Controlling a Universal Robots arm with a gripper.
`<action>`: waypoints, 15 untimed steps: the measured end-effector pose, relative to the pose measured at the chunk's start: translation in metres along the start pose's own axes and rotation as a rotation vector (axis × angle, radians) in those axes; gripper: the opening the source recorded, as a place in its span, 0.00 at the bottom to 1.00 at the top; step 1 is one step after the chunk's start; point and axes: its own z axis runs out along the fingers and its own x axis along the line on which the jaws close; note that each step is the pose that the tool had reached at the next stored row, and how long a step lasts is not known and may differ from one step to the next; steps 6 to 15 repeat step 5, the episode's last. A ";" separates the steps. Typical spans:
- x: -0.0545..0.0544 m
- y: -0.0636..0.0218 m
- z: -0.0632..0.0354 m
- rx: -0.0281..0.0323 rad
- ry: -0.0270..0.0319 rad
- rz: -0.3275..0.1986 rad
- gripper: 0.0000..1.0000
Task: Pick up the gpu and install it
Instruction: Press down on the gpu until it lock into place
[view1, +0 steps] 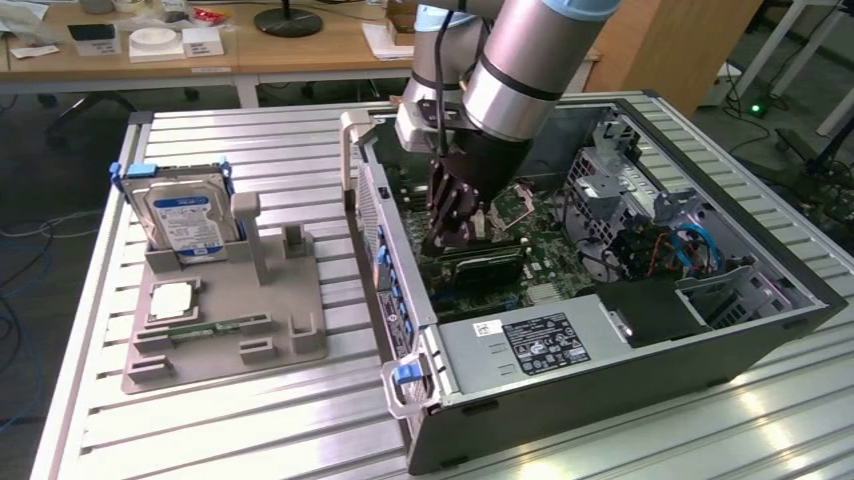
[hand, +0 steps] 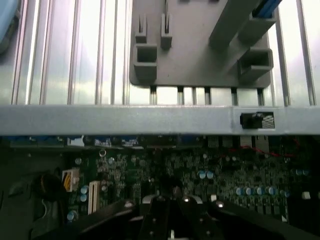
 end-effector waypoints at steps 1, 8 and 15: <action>0.000 0.0000 -0.0001 -0.0001 0.0002 0.000 0.11; 0.000 0.0000 -0.0001 -0.0002 0.0003 0.000 0.11; 0.000 0.0000 -0.0001 -0.0002 0.0003 0.000 0.11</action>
